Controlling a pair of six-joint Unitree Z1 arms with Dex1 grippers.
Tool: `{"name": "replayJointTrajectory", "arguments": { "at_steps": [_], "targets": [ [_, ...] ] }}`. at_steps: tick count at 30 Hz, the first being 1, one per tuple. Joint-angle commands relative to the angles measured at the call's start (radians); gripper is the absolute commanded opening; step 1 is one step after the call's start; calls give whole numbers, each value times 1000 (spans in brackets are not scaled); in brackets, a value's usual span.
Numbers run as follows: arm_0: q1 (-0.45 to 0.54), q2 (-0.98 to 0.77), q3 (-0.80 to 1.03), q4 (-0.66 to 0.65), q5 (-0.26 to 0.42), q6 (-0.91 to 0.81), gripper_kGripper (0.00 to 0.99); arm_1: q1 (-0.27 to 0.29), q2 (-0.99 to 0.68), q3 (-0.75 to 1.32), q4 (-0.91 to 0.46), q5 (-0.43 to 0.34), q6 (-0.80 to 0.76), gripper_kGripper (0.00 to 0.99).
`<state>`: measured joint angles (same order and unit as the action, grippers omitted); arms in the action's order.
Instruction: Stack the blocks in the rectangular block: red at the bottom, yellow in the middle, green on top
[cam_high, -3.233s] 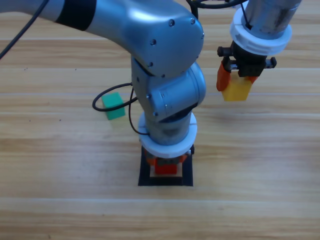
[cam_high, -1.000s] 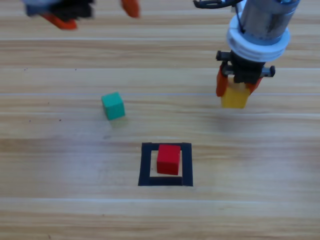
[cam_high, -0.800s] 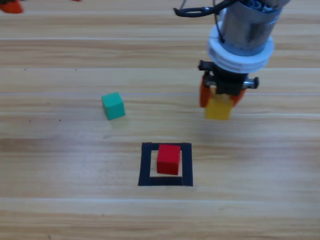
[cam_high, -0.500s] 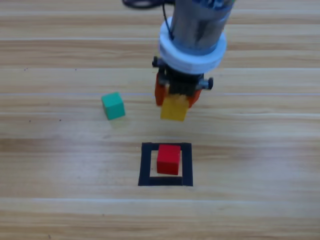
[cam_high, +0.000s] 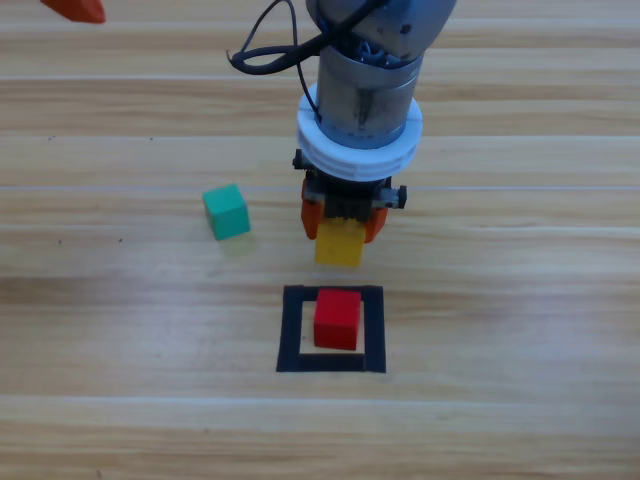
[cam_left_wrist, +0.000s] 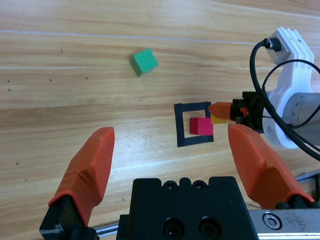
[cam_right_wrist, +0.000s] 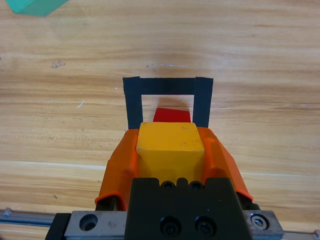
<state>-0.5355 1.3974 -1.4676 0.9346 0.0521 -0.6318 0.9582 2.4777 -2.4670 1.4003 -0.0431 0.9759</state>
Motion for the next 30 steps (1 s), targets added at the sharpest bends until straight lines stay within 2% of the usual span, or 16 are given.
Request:
{"name": "replayJointTrajectory", "arguments": {
  "at_steps": [1,30],
  "targets": [
    [39,15,41,0,-34,6,966,28,84,-1,14,-15,15,0],
    [51,17,213,-134,-55,3,965,59,115,5,42,-31,35,0]
  ]
}}
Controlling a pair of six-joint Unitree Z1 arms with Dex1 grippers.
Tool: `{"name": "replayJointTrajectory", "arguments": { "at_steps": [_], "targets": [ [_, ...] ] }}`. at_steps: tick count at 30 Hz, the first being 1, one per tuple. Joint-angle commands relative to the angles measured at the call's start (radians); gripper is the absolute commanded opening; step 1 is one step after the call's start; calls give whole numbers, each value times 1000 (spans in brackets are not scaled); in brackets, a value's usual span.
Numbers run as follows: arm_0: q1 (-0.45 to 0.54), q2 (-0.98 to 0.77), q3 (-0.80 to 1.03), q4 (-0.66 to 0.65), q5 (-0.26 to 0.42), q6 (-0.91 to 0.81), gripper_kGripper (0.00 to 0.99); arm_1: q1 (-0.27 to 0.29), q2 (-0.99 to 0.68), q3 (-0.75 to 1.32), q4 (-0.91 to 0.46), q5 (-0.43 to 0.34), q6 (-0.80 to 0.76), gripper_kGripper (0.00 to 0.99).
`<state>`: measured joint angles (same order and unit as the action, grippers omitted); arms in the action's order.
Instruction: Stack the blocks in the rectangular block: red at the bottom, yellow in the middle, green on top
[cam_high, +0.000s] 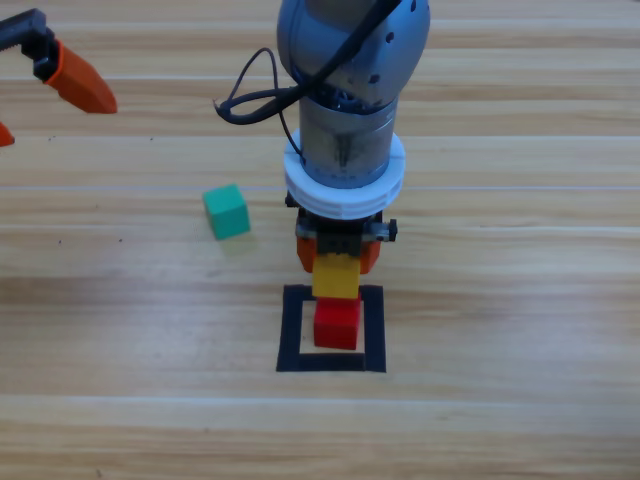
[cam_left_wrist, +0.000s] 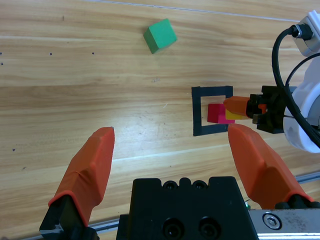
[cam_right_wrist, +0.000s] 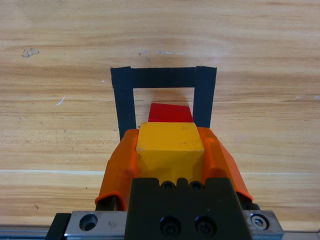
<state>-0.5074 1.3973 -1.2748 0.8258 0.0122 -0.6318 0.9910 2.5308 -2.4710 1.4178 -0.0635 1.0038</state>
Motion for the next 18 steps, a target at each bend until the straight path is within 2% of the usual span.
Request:
{"name": "replayJointTrajectory", "arguments": {
  "at_steps": [1,18],
  "targets": [
    [23,19,20,-25,-15,3,965,28,62,10,24,-10,7,0],
    [30,37,31,-39,-15,9,965,38,77,21,24,-10,12,0]
  ]
}}
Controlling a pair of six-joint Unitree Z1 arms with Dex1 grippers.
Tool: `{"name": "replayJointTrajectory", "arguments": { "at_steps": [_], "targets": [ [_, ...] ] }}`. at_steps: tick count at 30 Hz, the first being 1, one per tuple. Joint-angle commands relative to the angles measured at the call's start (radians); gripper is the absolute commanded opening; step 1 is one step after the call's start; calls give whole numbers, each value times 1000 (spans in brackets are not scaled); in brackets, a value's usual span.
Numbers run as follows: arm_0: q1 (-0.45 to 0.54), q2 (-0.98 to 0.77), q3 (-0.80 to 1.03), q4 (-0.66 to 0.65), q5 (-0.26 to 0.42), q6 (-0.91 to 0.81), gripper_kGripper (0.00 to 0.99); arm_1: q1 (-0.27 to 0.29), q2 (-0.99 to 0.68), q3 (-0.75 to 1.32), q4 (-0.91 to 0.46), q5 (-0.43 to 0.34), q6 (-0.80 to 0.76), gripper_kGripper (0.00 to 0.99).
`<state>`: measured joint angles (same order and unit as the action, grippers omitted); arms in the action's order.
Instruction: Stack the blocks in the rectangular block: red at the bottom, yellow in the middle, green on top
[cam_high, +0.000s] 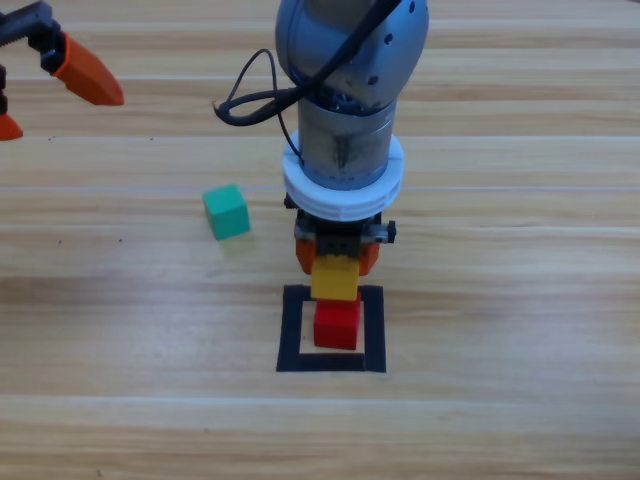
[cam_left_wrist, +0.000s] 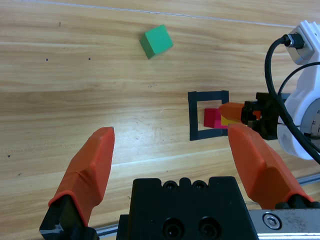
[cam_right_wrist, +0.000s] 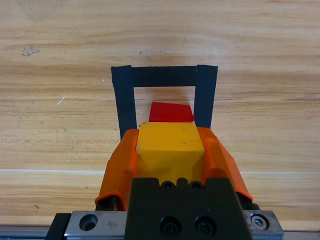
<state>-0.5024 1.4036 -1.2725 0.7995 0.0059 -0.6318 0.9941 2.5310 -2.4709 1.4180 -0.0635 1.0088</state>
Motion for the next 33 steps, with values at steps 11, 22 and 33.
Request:
{"name": "replayJointTrajectory", "arguments": {
  "at_steps": [11,22,33],
  "targets": [
    [27,32,48,-28,-9,11,963,38,83,35,25,-13,7,0],
    [27,32,50,-31,-11,12,963,38,87,40,25,-13,7,0],
    [27,34,53,-36,-11,12,963,38,84,40,25,-22,-4,805]
  ]
}}
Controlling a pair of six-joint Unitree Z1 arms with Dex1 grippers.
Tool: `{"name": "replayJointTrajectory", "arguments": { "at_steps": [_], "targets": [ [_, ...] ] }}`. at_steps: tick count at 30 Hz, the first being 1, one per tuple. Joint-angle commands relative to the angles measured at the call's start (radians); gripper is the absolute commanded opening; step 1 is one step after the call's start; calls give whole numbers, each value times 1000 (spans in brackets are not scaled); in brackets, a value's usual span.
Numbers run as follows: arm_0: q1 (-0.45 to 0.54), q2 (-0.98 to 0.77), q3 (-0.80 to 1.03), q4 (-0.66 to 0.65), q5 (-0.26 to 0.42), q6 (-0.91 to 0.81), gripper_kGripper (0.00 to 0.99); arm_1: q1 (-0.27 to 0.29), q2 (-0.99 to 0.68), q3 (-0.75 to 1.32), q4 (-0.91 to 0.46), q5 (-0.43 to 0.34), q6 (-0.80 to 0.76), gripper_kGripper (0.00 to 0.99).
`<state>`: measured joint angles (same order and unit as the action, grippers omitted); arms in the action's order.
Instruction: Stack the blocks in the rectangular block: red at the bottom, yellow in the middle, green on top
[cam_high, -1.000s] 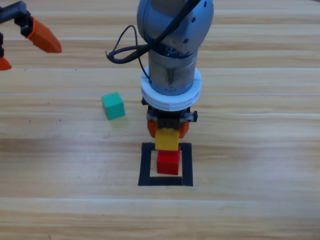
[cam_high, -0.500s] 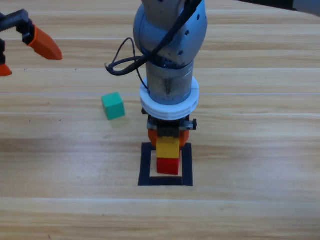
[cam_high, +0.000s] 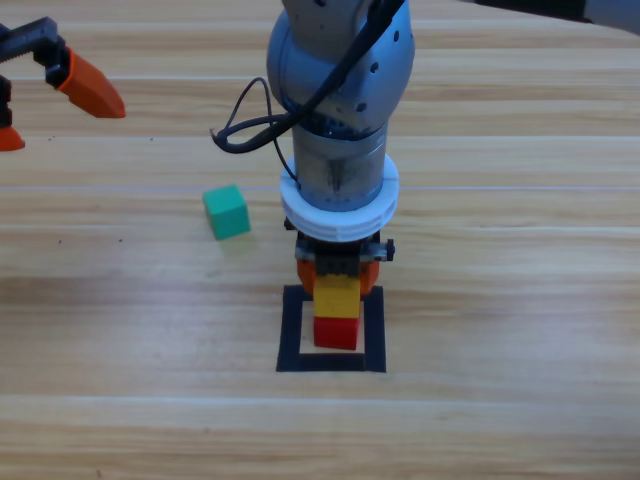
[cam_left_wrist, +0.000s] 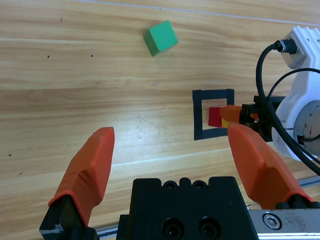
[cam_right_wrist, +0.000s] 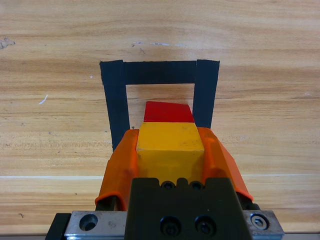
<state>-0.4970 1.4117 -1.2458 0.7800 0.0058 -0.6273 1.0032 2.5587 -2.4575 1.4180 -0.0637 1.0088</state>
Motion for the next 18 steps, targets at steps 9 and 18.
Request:
{"name": "replayJointTrajectory", "arguments": {
  "at_steps": [9,18],
  "targets": [
    [21,26,32,-21,-10,8,962,31,-64,-21,24,-56,-73,990],
    [26,69,-10,-70,37,-32,963,46,-422,-86,-27,-117,-391,990]
  ]
}}
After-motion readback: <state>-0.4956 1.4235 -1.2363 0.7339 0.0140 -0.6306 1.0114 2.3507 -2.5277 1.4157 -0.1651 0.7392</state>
